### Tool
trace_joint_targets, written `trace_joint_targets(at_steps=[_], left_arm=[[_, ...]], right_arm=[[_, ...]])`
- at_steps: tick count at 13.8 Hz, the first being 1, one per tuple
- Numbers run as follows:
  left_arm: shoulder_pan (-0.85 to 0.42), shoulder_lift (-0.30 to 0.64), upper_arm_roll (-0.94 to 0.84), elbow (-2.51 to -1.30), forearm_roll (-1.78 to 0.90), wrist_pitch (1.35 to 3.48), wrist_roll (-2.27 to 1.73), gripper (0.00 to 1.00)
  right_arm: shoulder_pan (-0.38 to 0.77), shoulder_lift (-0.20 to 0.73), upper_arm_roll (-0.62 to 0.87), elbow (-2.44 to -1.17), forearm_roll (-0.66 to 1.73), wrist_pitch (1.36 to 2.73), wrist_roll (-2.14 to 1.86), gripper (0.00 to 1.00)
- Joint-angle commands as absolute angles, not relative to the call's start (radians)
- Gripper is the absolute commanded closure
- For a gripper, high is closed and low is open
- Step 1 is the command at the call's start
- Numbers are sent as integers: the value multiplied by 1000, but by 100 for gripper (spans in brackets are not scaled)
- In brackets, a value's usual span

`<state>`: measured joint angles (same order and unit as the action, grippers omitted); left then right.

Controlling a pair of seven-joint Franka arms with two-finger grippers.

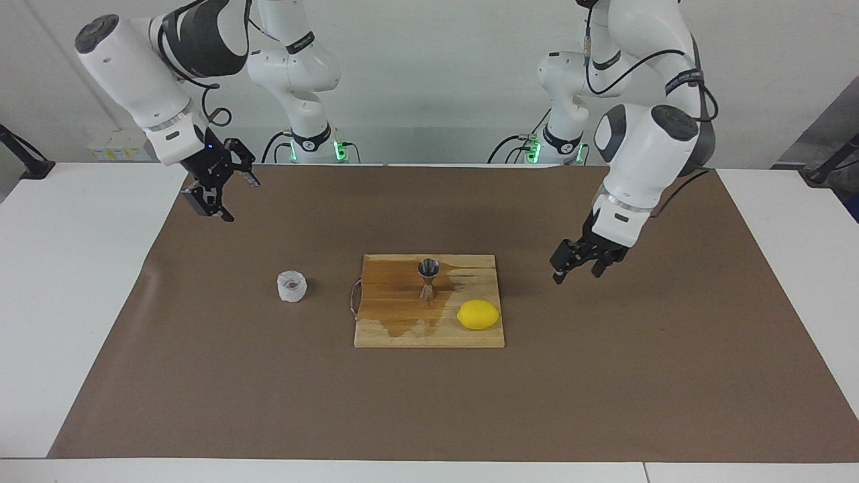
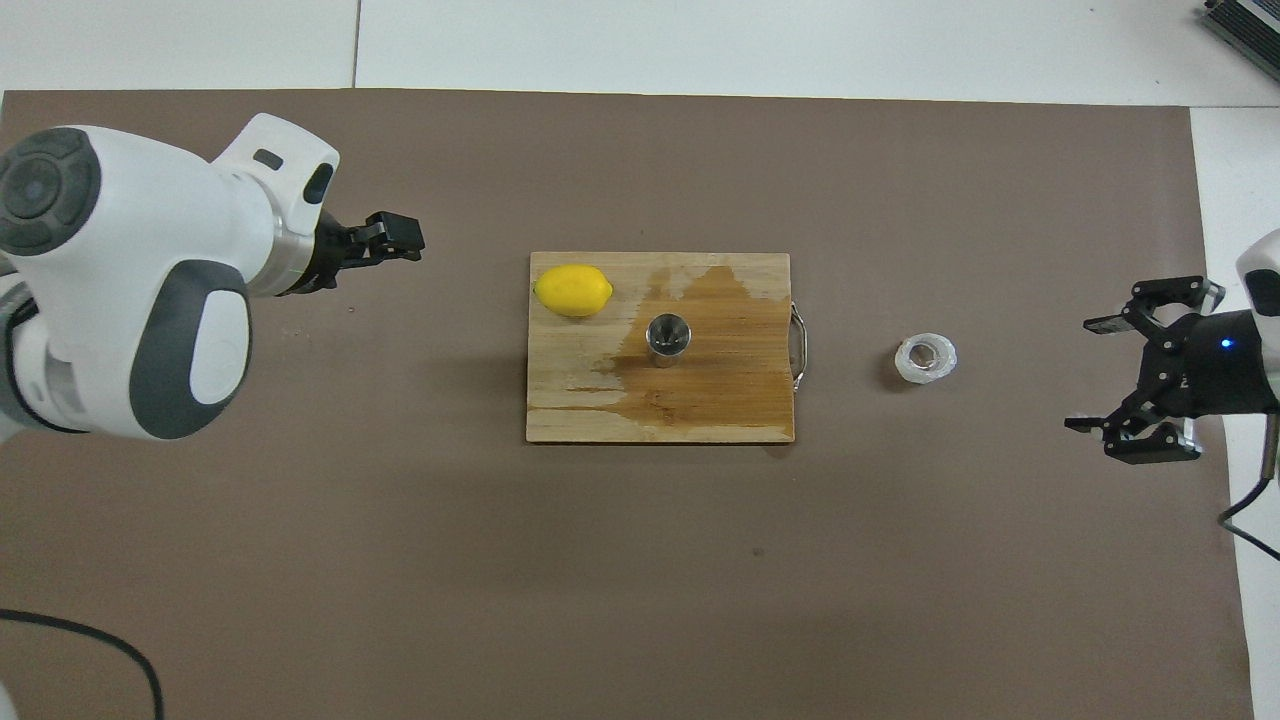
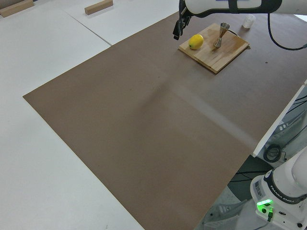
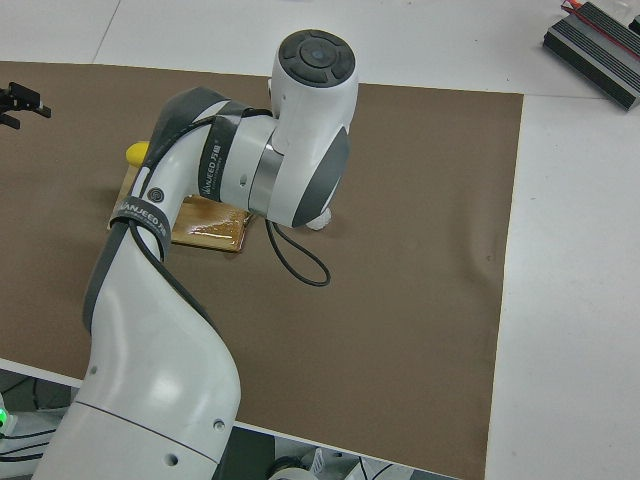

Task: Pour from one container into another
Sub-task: 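Withdraw the left gripper while the right gripper reaches the white cup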

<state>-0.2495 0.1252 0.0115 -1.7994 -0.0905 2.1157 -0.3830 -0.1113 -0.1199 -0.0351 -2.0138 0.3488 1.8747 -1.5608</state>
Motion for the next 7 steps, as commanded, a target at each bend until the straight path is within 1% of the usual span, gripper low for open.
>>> trace_joint_targets(at_steps=[1, 2, 4, 5, 7], left_arm=[[-215, 40, 3, -1812, 0, 1964, -309, 0], [-184, 14, 3, -1810, 5, 1919, -248, 0], [-141, -29, 3, -1804, 5, 1852, -139, 0], [-112, -31, 3, -1781, 5, 1809, -83, 0], [-78, -9, 2, -1686, 5, 1715, 4, 0]], right_arm=[[-184, 30, -32, -2014, 498, 1904, -1826, 0], [-204, 84, -32, -2014, 561, 1916, -1930, 0], [-210, 155, -31, -2011, 618, 1953, -2043, 0], [-210, 179, -31, -2014, 656, 1957, -2071, 0], [-204, 215, -31, -2014, 705, 1950, -2112, 0]])
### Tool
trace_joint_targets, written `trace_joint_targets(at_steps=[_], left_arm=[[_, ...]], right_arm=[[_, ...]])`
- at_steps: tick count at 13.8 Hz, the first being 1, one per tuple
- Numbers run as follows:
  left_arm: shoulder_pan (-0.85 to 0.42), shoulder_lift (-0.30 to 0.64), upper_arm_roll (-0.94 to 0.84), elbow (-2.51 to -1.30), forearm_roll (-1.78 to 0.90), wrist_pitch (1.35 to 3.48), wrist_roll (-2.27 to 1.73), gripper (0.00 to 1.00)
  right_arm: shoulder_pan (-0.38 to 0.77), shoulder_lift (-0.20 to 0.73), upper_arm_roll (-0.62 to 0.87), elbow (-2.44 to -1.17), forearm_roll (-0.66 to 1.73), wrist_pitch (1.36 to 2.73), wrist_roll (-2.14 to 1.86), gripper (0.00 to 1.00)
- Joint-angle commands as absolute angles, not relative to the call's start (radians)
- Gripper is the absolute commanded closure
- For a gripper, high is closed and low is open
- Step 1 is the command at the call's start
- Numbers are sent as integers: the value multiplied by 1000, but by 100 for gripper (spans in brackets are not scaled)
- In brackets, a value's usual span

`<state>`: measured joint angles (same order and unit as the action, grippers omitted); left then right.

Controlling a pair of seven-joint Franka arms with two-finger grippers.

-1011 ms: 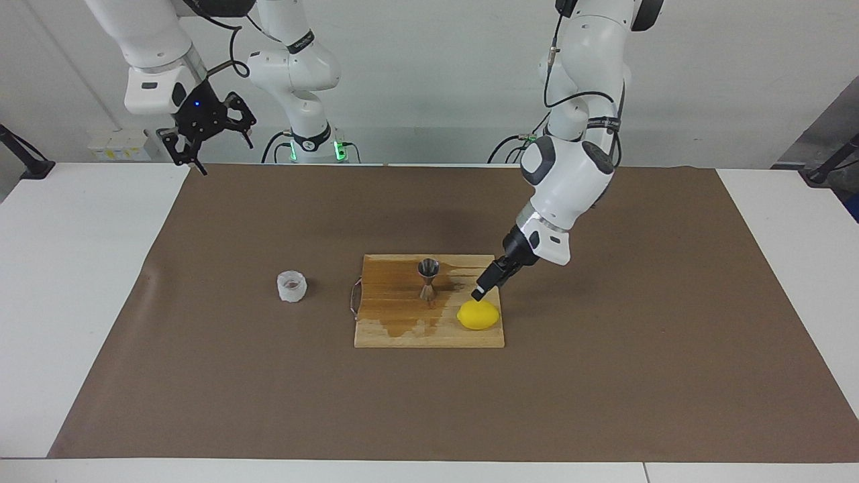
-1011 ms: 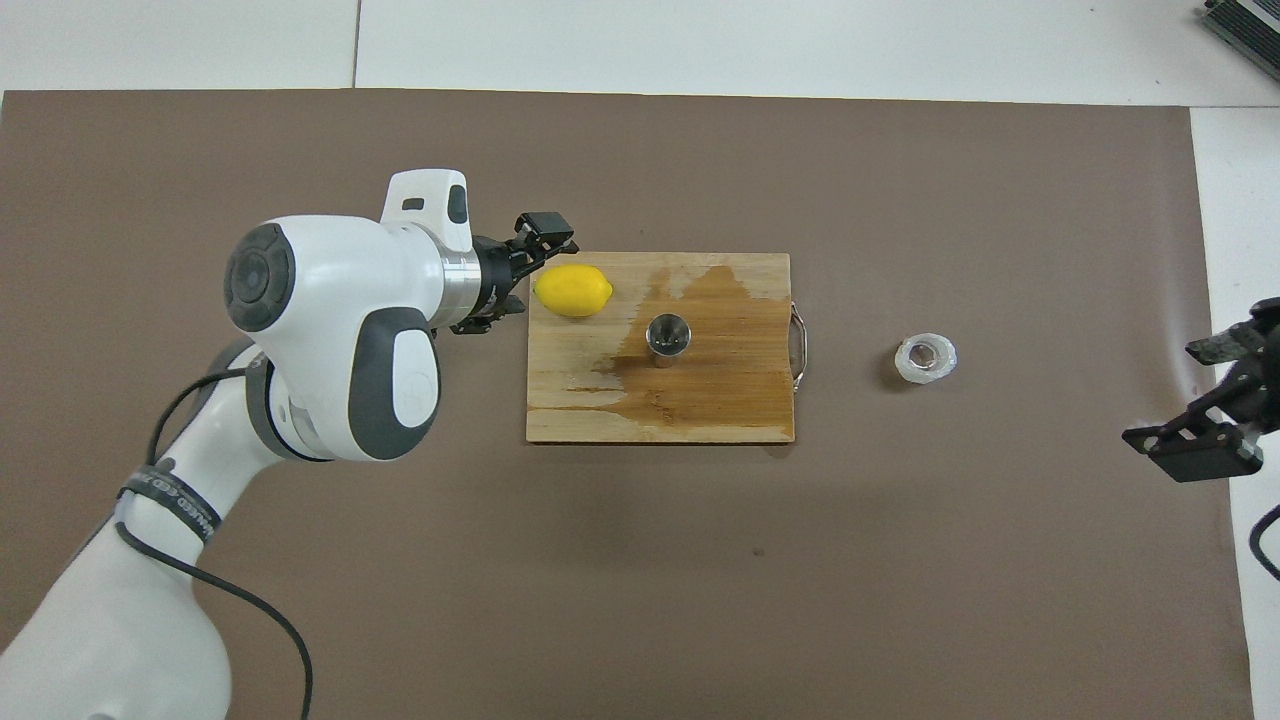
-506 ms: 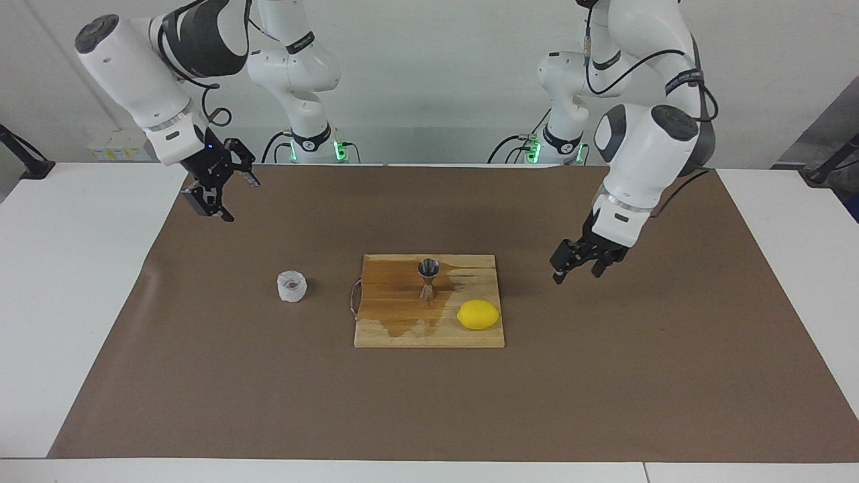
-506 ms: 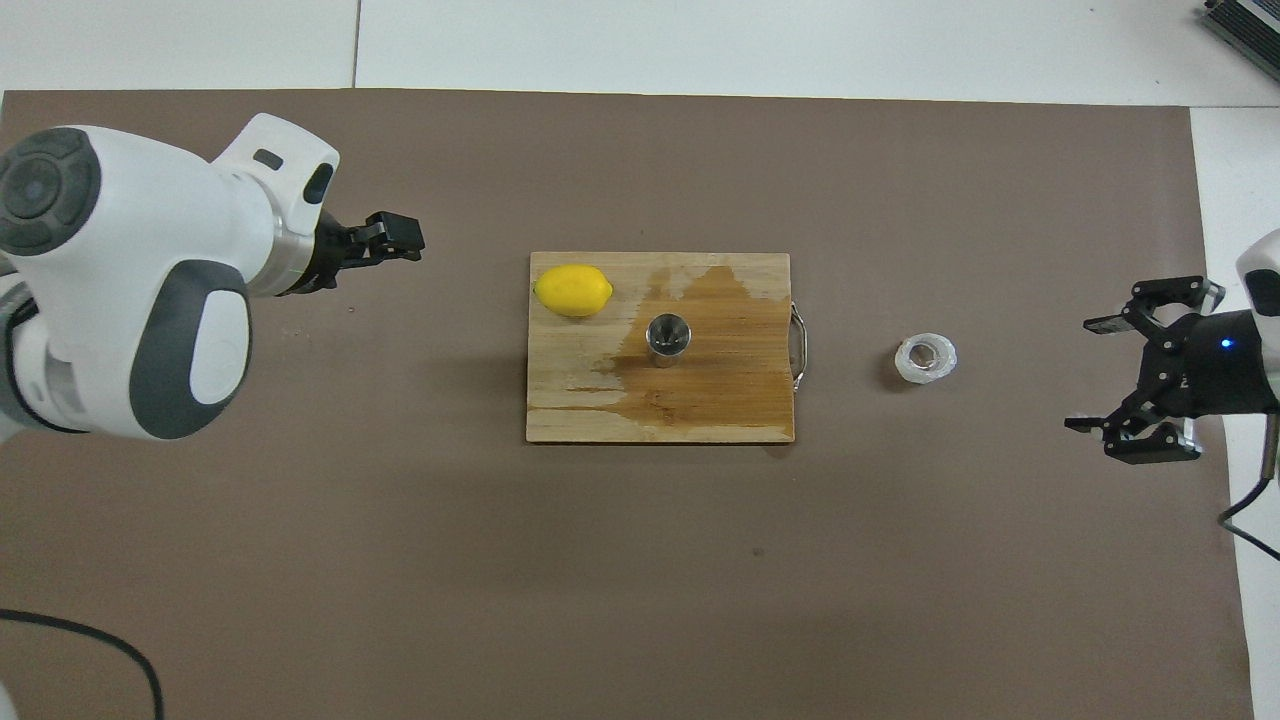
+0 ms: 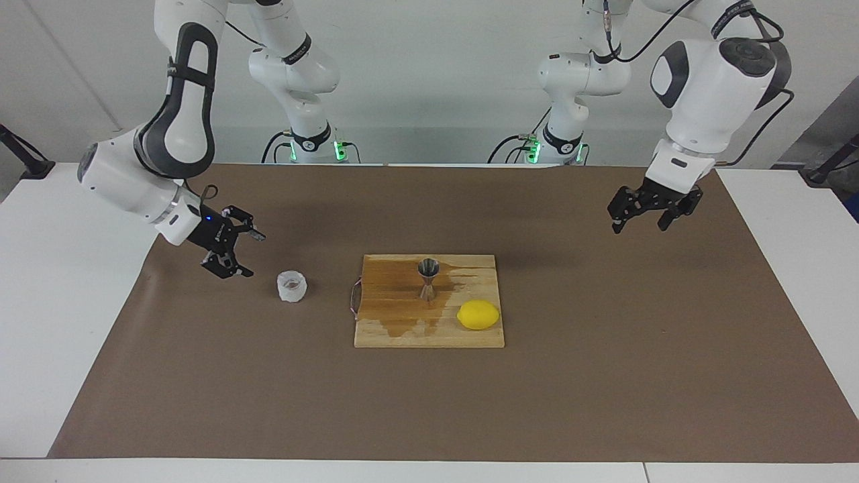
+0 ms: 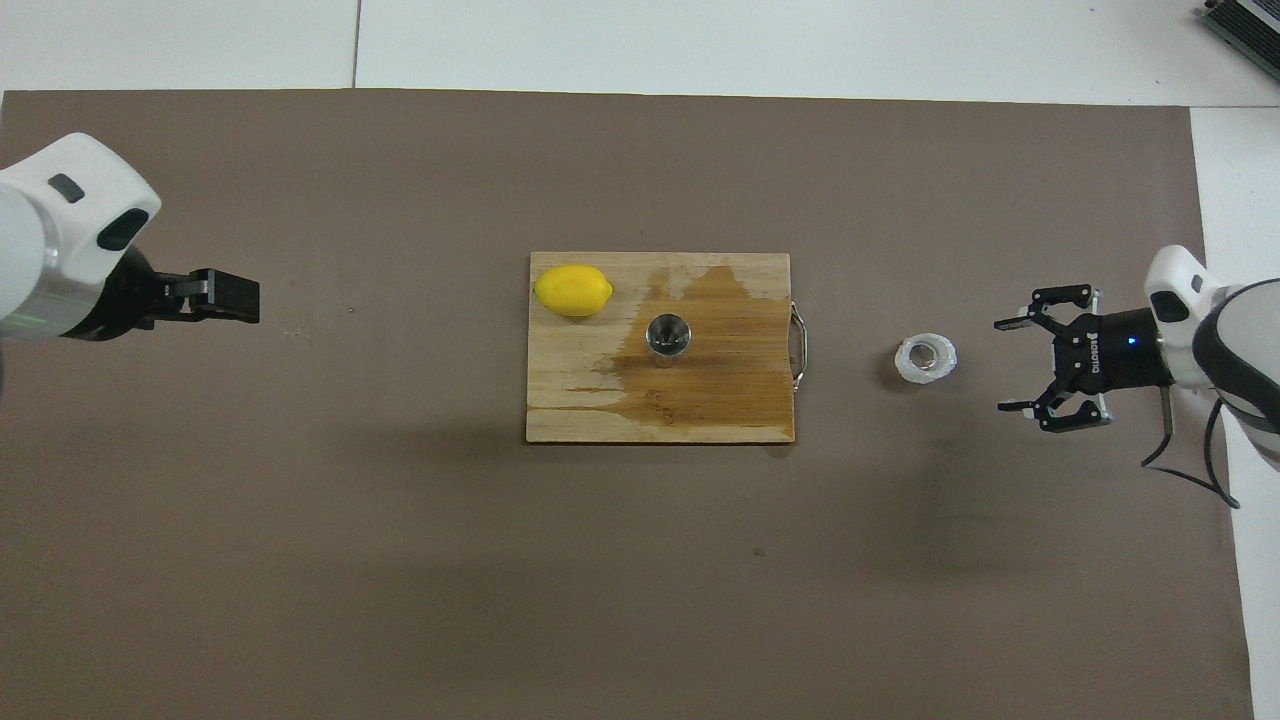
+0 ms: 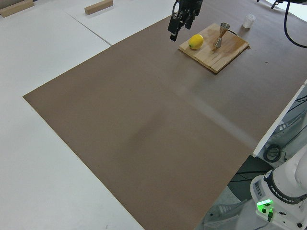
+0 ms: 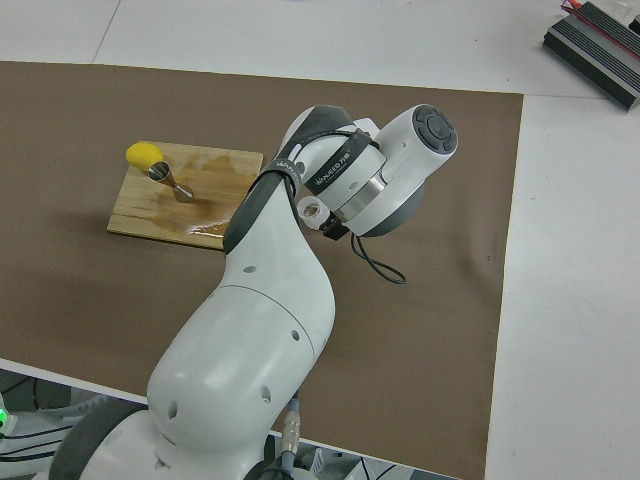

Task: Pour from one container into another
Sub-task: 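Grasp the small white cup with the right gripper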

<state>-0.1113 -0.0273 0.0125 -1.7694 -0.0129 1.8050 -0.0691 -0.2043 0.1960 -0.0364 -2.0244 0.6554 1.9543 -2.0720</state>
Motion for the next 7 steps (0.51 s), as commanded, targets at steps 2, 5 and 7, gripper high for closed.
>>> trace_joint_targets(at_steps=[2, 5, 7], left_arm=[[-54, 5, 3, -1629, 6, 1671, 24, 0], [-34, 2, 3, -1609, 5, 1634, 70, 0], [-34, 2, 2, -1606, -5, 1614, 69, 0]], right_arm=[[-216, 294, -29, -2010, 790, 1936, -2198, 0], [-215, 345, -29, -1988, 839, 1968, -2306, 0], [-200, 385, -23, -1986, 865, 1976, -2359, 0]])
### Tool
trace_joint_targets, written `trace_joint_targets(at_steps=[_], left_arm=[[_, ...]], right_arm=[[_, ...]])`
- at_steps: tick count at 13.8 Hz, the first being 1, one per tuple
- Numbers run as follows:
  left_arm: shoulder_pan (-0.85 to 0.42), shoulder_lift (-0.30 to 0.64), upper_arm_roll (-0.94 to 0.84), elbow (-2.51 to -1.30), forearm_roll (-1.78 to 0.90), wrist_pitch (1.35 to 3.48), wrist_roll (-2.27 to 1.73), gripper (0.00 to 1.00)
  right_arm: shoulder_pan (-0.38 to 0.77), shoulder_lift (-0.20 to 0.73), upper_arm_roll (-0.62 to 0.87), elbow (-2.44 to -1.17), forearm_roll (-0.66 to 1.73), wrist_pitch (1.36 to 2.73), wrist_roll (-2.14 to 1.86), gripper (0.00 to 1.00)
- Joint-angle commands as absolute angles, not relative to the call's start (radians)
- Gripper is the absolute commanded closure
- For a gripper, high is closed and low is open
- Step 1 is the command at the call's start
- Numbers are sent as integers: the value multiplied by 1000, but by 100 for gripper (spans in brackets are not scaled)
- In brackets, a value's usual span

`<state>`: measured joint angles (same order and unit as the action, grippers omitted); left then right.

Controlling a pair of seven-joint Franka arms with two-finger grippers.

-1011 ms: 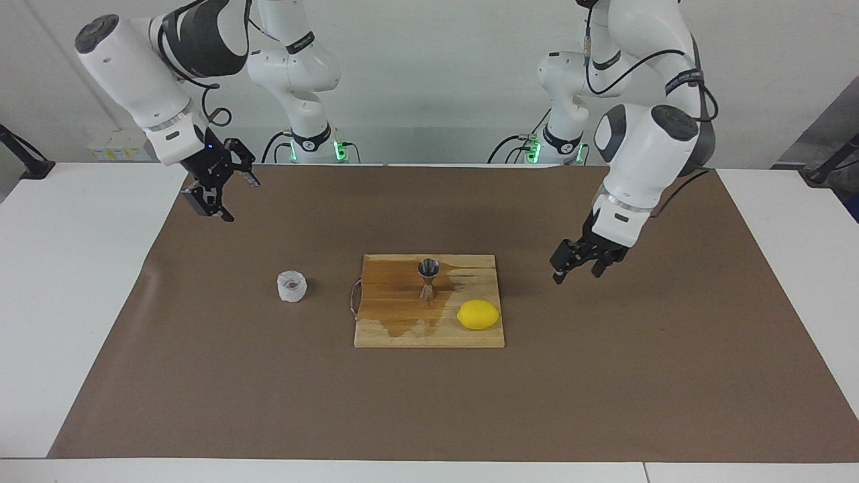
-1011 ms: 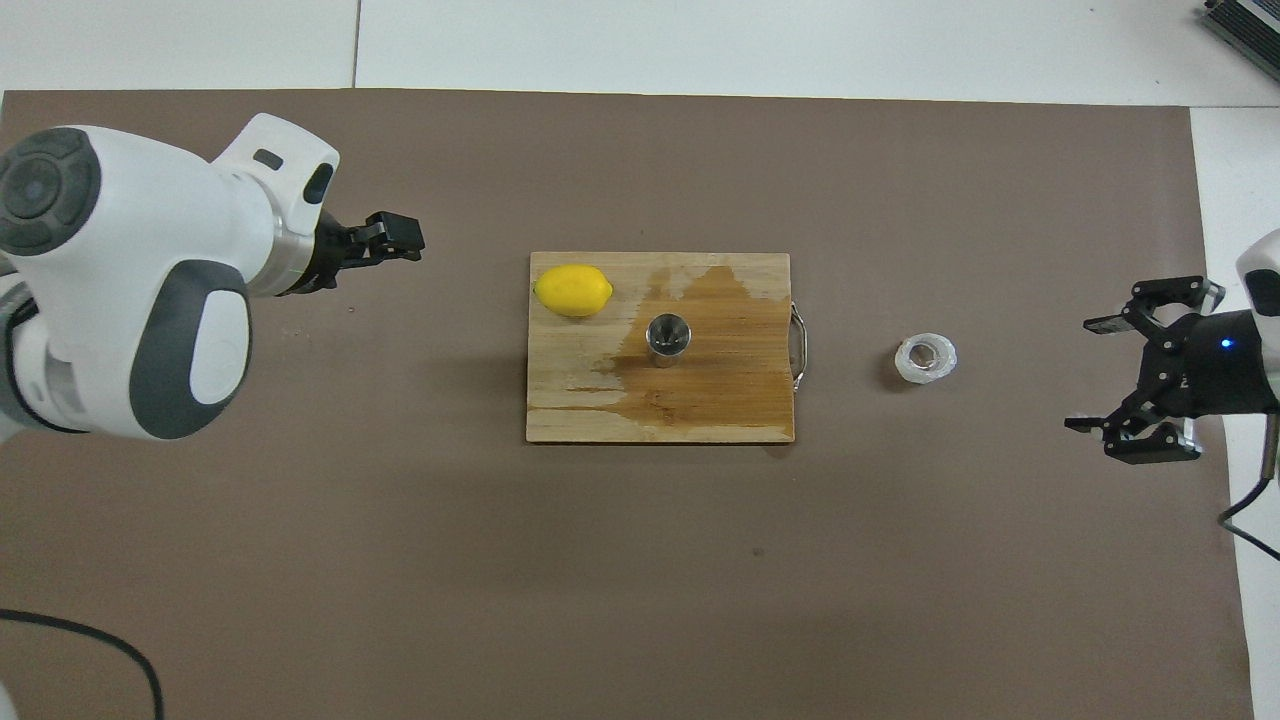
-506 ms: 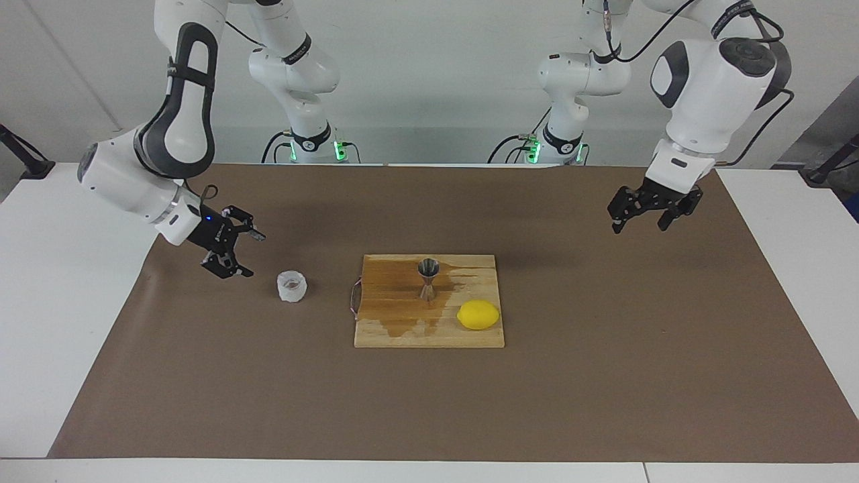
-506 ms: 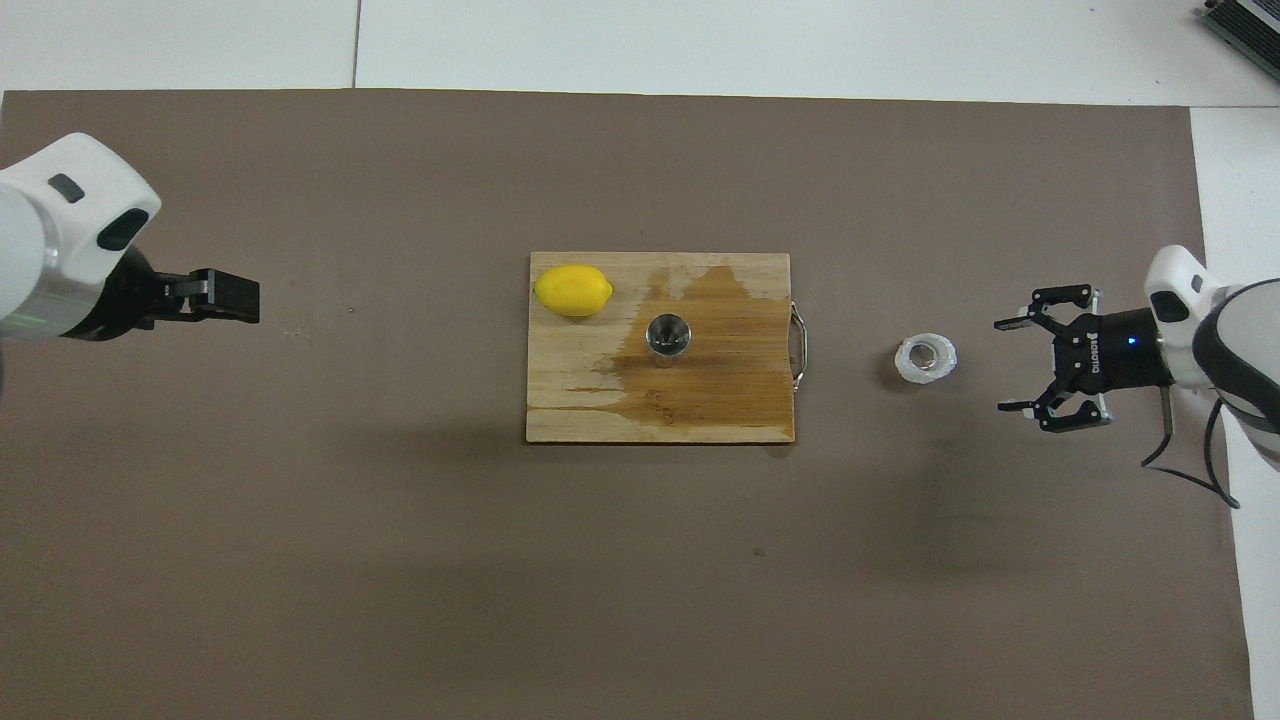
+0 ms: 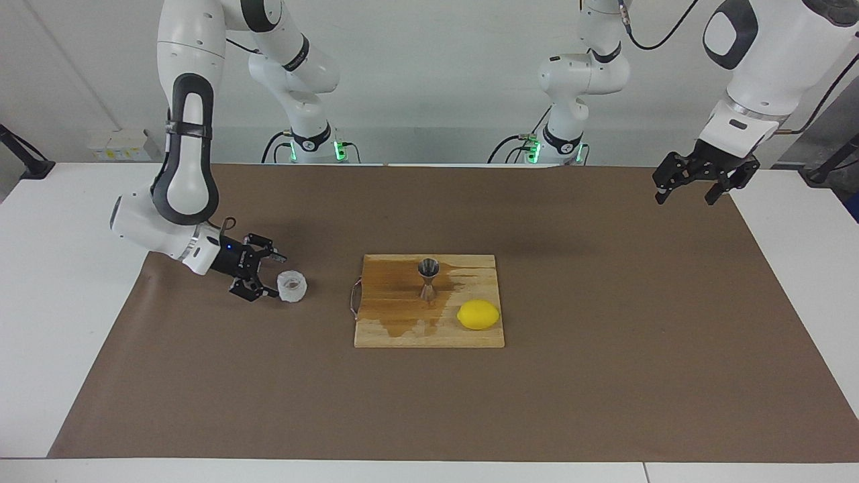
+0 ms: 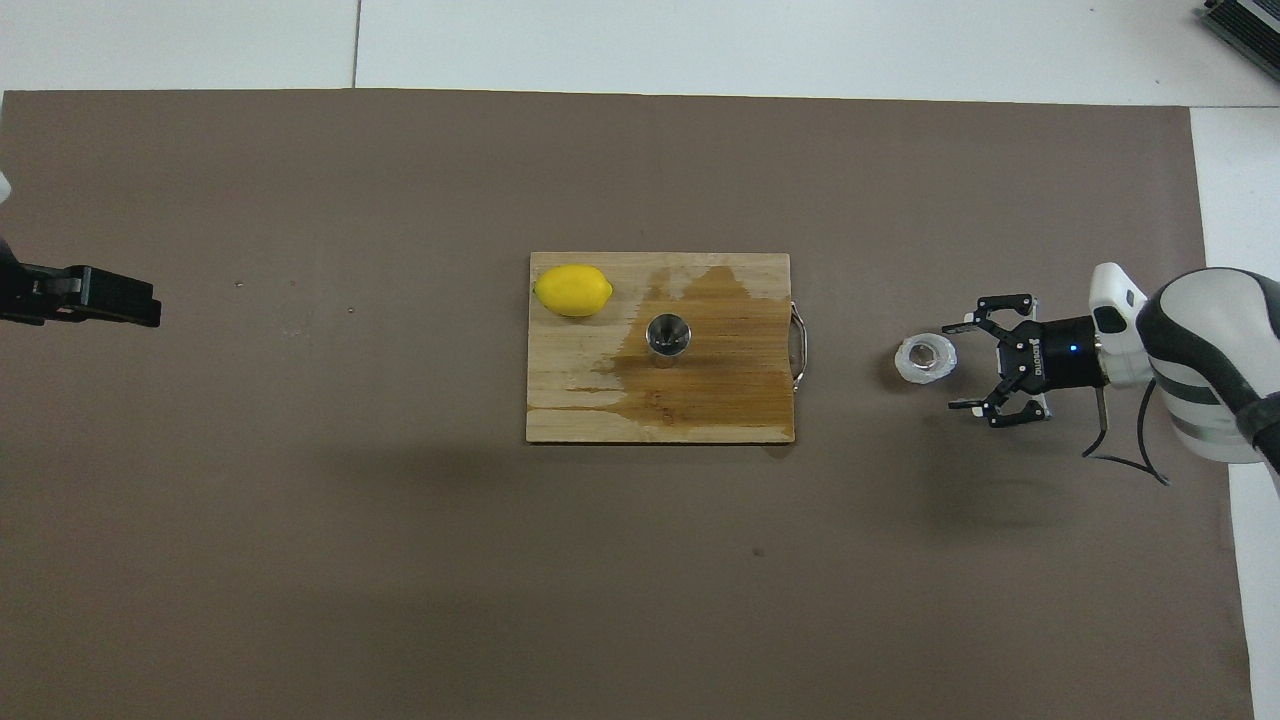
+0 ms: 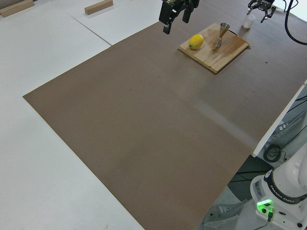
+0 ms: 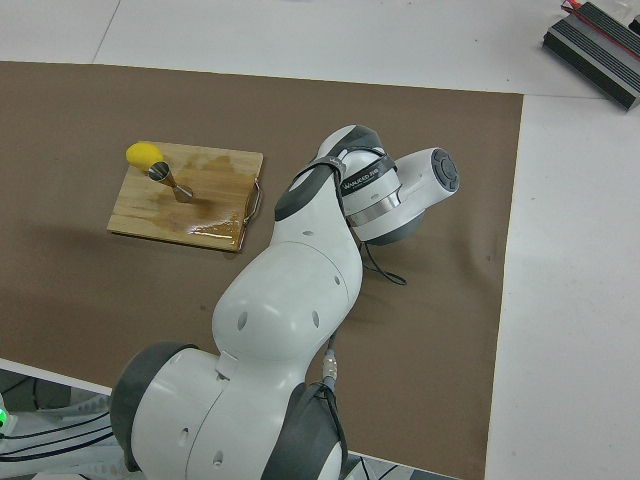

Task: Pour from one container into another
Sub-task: 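Grasp the small white cup with the right gripper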

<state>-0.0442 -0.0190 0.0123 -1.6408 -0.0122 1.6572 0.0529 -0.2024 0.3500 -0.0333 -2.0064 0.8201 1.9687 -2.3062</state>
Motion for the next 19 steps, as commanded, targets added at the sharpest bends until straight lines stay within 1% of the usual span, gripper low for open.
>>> trace_joint_targets(at_steps=[1, 5, 6, 7, 9, 10, 13, 15, 17, 19], left_arm=[[-35, 0, 2, -1606, -5, 1599, 69, 0], [-44, -14, 2, -1626, -5, 1565, 63, 0], [-43, -14, 2, -1626, -5, 1566, 60, 0], [-43, -14, 3, -1626, -5, 1574, 60, 0], [-41, -14, 2, -1626, -5, 1577, 60, 0], [-41, -14, 3, -1626, -5, 1577, 60, 0], [-41, -14, 3, -1626, -5, 1577, 60, 0], [-41, -14, 2, -1626, -5, 1577, 60, 0], [-41, -14, 3, -1625, -5, 1577, 60, 0], [-41, -14, 3, -1626, -5, 1577, 60, 0]], right_arm=[[-198, 399, -21, -1987, 897, 1980, -2377, 0], [-180, 402, -20, -1994, 904, 1983, -2385, 0], [-170, 402, -20, -1994, 904, 1985, -2387, 12], [-167, 402, -20, -1991, 904, 1993, -2387, 41], [-166, 402, -20, -1990, 905, 1994, -2387, 79], [-167, 402, -17, -1987, 911, 1993, -2387, 92], [-164, 390, 23, -1968, 940, 1994, -2324, 93], [-160, 358, 75, -1954, 925, 2003, -2196, 93], [-80, 296, 84, -1951, 914, 2049, -2082, 93], [6, 250, 84, -1941, 850, 2080, -1911, 93]])
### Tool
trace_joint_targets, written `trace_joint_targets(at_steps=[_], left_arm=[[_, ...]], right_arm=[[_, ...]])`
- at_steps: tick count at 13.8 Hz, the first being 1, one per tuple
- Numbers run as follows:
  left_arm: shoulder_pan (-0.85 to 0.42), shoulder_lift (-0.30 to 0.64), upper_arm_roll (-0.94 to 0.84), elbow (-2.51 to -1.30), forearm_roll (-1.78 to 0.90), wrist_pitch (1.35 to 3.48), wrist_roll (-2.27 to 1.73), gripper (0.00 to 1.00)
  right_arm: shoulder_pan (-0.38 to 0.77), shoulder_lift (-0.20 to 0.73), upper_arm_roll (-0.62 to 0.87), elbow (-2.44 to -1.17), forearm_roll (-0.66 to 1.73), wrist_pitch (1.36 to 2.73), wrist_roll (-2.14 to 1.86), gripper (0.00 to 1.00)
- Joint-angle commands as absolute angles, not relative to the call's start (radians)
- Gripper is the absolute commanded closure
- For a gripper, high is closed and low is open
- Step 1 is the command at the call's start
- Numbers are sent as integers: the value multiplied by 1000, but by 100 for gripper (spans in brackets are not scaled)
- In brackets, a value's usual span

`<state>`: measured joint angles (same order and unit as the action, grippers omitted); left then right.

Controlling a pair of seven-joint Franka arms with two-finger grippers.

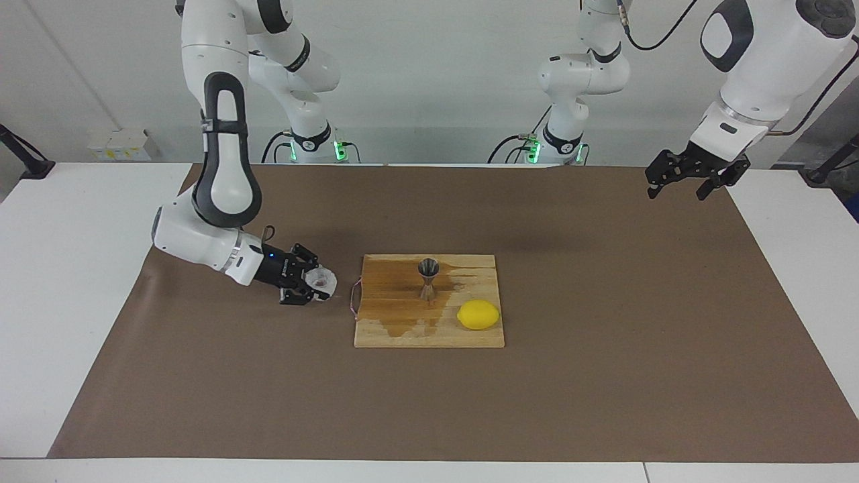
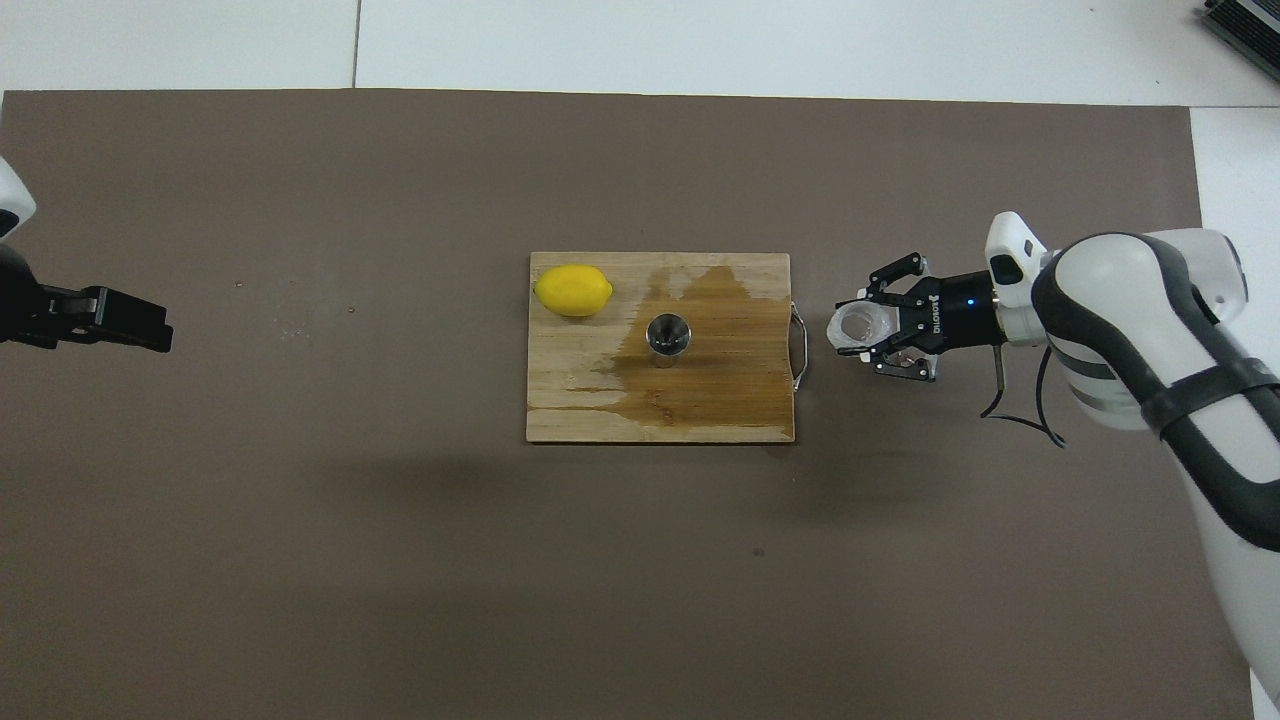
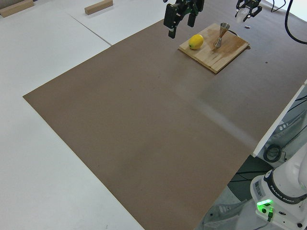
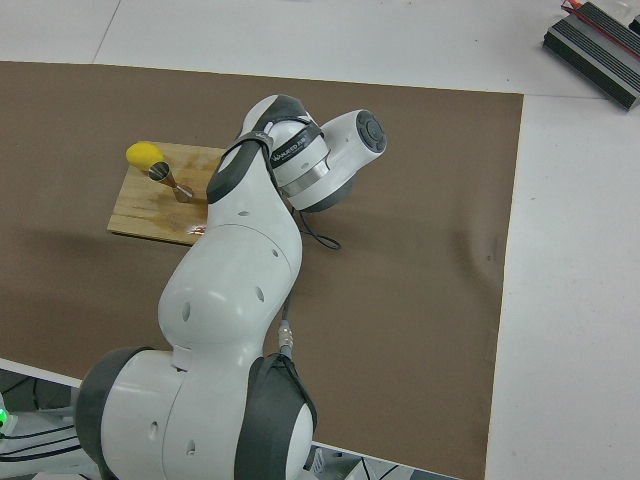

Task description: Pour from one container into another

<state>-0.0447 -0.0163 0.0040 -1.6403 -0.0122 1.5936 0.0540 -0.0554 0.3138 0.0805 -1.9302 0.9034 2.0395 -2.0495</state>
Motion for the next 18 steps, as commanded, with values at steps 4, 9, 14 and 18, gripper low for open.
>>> trace_joint_targets(at_steps=[4, 9, 14, 18], left_arm=[[-41, -14, 3, -1624, -5, 1577, 60, 0], [-41, -14, 2, -1626, -5, 1577, 60, 0], [-41, -14, 2, -1626, -5, 1577, 60, 0], [-40, -14, 3, -1626, -5, 1577, 60, 0]], right_arm=[[127, 236, 87, -1849, 703, 2112, -1555, 94], [238, 238, 87, -1810, 497, 2204, -1300, 94], [333, 239, 87, -1799, 267, 2264, -1079, 94], [376, 238, 87, -1798, 69, 2283, -937, 94]])
